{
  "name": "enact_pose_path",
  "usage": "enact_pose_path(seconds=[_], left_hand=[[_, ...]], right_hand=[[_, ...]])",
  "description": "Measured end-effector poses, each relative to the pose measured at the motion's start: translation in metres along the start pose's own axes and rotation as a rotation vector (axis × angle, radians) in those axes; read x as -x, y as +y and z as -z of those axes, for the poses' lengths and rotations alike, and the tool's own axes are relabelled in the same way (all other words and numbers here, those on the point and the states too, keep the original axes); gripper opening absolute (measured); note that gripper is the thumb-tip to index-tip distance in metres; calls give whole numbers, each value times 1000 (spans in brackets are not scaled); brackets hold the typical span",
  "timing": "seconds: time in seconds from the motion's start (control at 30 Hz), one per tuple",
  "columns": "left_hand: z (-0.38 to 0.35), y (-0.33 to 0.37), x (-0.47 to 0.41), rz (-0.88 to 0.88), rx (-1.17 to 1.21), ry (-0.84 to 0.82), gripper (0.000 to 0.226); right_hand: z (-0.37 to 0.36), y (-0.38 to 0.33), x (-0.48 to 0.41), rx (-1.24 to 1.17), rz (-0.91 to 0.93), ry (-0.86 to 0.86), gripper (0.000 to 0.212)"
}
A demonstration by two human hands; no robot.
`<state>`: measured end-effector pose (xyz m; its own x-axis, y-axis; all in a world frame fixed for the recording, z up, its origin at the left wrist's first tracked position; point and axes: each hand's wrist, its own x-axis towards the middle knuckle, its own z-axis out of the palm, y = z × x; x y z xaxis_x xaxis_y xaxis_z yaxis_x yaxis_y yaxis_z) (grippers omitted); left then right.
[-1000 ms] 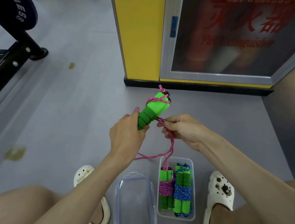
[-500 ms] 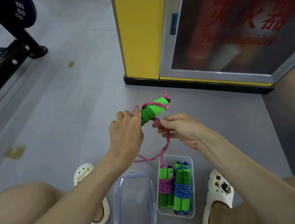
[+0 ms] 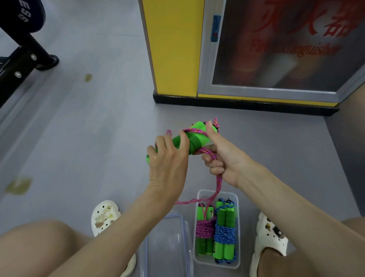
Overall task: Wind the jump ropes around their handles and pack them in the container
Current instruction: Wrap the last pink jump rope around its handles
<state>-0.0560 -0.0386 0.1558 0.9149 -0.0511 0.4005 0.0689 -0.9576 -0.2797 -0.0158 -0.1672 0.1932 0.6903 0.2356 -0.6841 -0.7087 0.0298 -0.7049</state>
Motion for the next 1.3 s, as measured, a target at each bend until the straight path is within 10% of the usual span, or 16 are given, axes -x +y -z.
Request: enact_pose_path(seconds=[0.33,0.6,0.77,1.3], left_hand=[[-1,3,1,25,307,-63,71],[21,-31,-22,595,1489,-753,37],[24,-37,-17,638,1907,-1068,46],[11,-34,-13,361,780,-449,37]], right_hand=[[9,-9,-2,31,117,150,39],[19,-8,-5,32,154,-49,35],[18,-9,-5,38,186,-103,39],[11,0,-8,508,225,69,19]])
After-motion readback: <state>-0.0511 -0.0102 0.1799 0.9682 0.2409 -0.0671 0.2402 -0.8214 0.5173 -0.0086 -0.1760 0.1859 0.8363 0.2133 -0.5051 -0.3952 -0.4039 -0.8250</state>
